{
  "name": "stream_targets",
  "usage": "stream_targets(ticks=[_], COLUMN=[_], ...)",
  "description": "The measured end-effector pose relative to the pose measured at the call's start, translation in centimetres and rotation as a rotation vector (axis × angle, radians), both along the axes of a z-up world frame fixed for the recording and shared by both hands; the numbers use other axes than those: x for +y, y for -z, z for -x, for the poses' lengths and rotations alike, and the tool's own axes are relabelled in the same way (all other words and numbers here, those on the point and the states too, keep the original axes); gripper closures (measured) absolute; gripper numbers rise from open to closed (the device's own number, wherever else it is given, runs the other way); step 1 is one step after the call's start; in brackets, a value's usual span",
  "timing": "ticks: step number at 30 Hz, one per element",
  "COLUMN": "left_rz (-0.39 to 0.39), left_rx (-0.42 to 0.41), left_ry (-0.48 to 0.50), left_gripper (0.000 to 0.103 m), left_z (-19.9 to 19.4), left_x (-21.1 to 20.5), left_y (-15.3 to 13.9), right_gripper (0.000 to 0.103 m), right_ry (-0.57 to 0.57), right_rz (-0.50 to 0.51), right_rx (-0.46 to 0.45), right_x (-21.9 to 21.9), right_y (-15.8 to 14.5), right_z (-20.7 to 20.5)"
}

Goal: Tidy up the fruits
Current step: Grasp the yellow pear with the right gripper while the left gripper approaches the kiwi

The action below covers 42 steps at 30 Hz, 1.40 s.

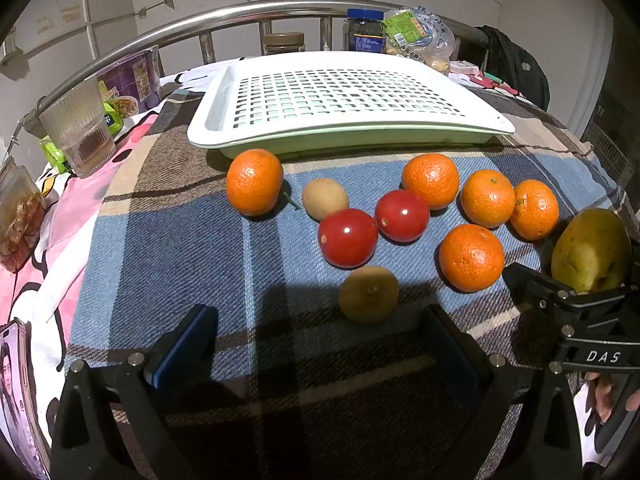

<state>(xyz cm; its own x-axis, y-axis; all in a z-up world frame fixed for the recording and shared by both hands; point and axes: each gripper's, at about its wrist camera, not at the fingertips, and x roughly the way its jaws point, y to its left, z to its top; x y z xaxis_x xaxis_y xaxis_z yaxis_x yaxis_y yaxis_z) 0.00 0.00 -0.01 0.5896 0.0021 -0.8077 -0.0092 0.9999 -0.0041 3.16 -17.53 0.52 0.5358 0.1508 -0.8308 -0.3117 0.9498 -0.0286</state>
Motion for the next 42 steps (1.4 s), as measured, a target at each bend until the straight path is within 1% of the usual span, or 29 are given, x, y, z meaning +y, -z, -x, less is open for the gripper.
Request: stream_targets(ticks=[8,9,13,15,18,20,22,24,27,33,42], left_rz=[0.003,0.006,0.015,0.024,0.091,0.147,0.159,0.156,0.179,0.168,0.101], left_rx=[-0.002,-0.004,-0.007,-0.01,-0.029,-0.044,-0.078,-0.113,-0.147,-0.157,-0.247], left_ry=[0.064,0.069,0.071,0.071,0.069,0.059,0.051,0.048,0.063,0.106,0.12], left_gripper=[0.0,0.0,0.0,0.0,0.0,0.0,0.0,0.0,0.0,0.0,0.0], left_z=[1.8,2.1,2.3,2.3,2.6,3.0,3.4,3.7,4.0,3.6,3.9], left_x=[0.1,0.0,0.0,0.1,0.9,1.5,1.7,1.7,1.4,-0.2,-1.8], left_y=[-0.1,-0.1,-0.1,-0.2,-0.6,-1.0,-1.7,-2.4,-3.1,-3.1,-3.2], right_gripper=[0.0,0.0,0.0,0.0,0.0,0.0,0.0,0.0,0.0,0.0,0.0], right_ry=[-0.092,-0.103,-0.108,-0.105,-0.111,-0.114,-0.124,-0.126,-0.124,-0.117,-0.077], right_rz=[-0.004,-0.009,-0.007,-0.02,-0.06,-0.139,-0.18,-0.174,-0.153,-0.152,-0.108], right_rx=[0.001,0.001,0.001,-0.002,-0.003,-0.006,-0.022,-0.044,-0.083,-0.13,-0.232], right_x=[-0.6,-1.1,-0.5,-1.0,-1.5,-2.2,-2.6,-2.7,-2.7,-3.3,-3.3], right_y=[0.0,-0.2,-0.3,0.1,-0.2,-0.8,-1.5,-2.0,-2.7,-3.5,-3.7], right_z=[1.7,2.2,2.1,2.0,2.2,2.6,3.1,3.5,4.0,4.8,5.6])
